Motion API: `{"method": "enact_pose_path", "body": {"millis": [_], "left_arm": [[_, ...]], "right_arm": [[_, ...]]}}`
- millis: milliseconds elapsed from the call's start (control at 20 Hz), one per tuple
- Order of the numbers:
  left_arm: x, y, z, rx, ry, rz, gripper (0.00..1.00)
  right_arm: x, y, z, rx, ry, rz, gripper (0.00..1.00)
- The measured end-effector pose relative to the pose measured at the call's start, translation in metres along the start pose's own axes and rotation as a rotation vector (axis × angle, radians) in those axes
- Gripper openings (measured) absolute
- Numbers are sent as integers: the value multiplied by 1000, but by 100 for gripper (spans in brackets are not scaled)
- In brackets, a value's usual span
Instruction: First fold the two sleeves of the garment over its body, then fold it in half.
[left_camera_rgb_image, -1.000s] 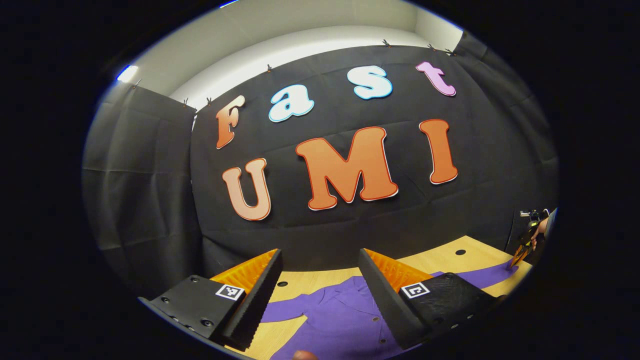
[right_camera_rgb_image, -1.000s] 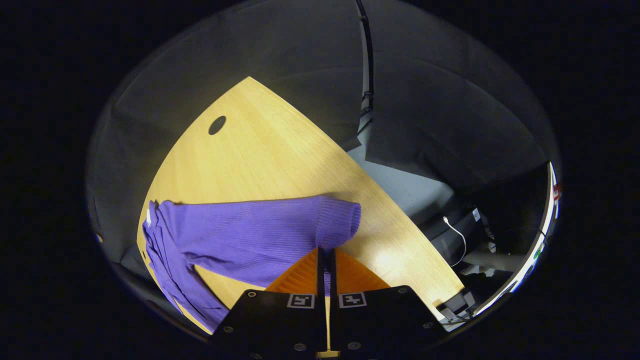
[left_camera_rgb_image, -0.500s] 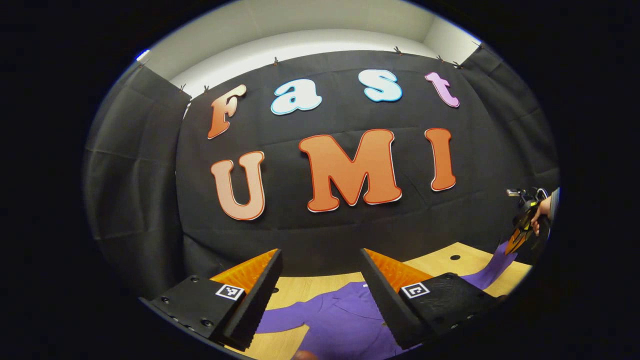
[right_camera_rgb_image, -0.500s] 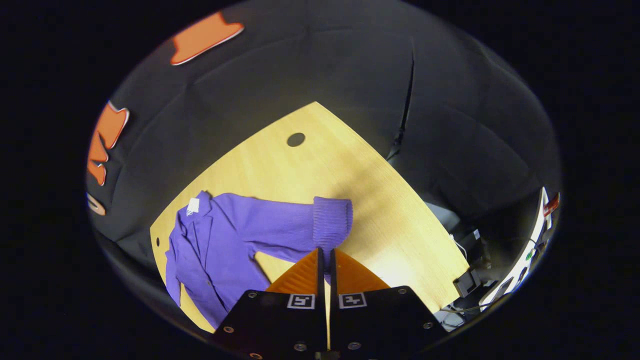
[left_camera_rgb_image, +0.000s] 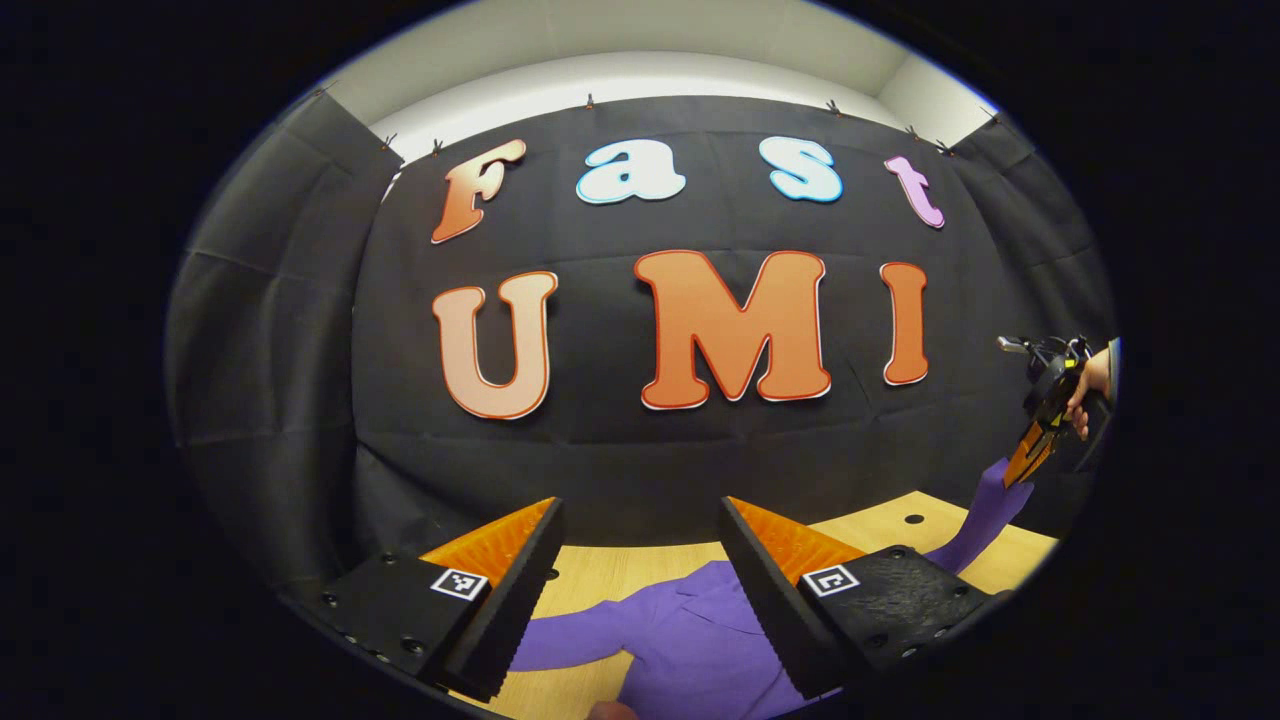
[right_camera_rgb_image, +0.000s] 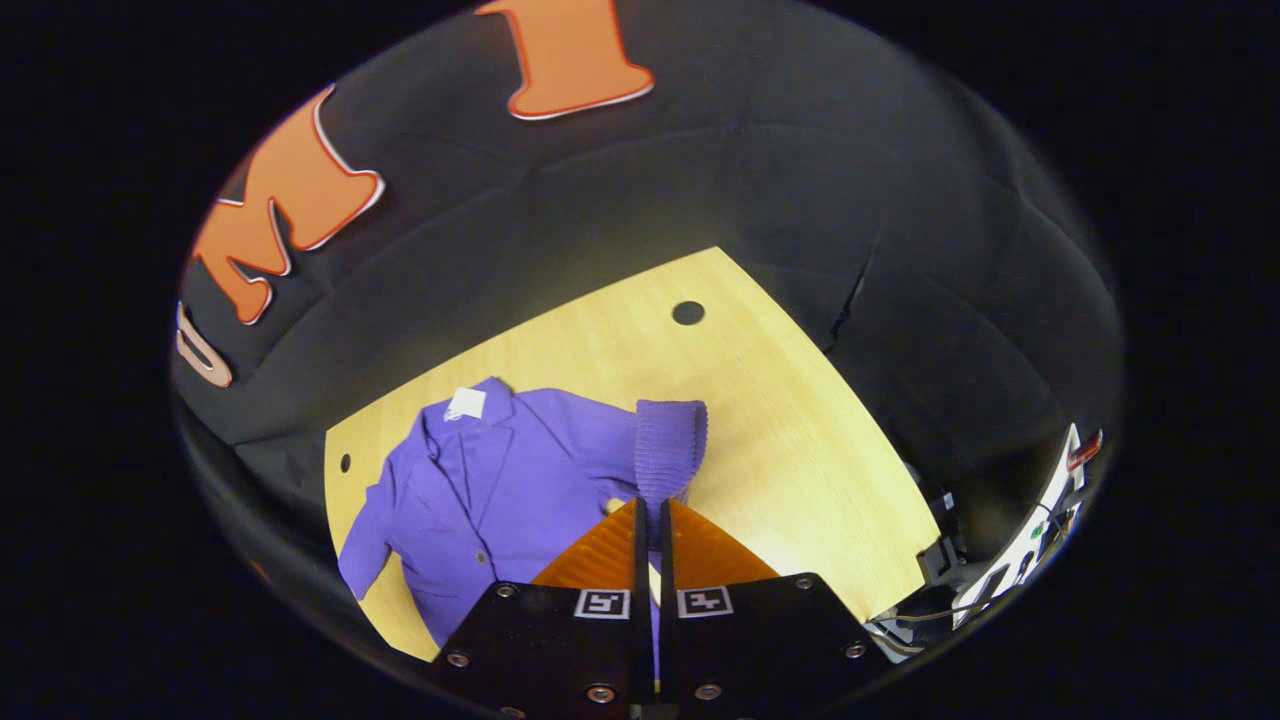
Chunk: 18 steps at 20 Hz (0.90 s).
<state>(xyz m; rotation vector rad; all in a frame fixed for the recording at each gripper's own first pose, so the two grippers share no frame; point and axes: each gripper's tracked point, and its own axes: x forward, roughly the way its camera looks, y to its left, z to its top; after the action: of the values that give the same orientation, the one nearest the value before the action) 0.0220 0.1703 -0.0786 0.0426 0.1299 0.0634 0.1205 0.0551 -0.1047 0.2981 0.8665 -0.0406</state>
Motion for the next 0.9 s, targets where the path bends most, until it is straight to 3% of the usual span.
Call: {"method": "enact_pose_path", "body": {"millis": [450, 750, 900], "left_arm": [[3, 76, -21, -11, 27, 83, 98], [5, 102, -41, 1, 66, 90, 98], [8, 108, -54, 14, 96, 84, 98]], "right_arm": [[6, 149, -9, -79, 21, 152, 2], [11, 204, -32, -70, 24, 234, 2], [5, 238, -37, -68, 7, 339, 2]]}}
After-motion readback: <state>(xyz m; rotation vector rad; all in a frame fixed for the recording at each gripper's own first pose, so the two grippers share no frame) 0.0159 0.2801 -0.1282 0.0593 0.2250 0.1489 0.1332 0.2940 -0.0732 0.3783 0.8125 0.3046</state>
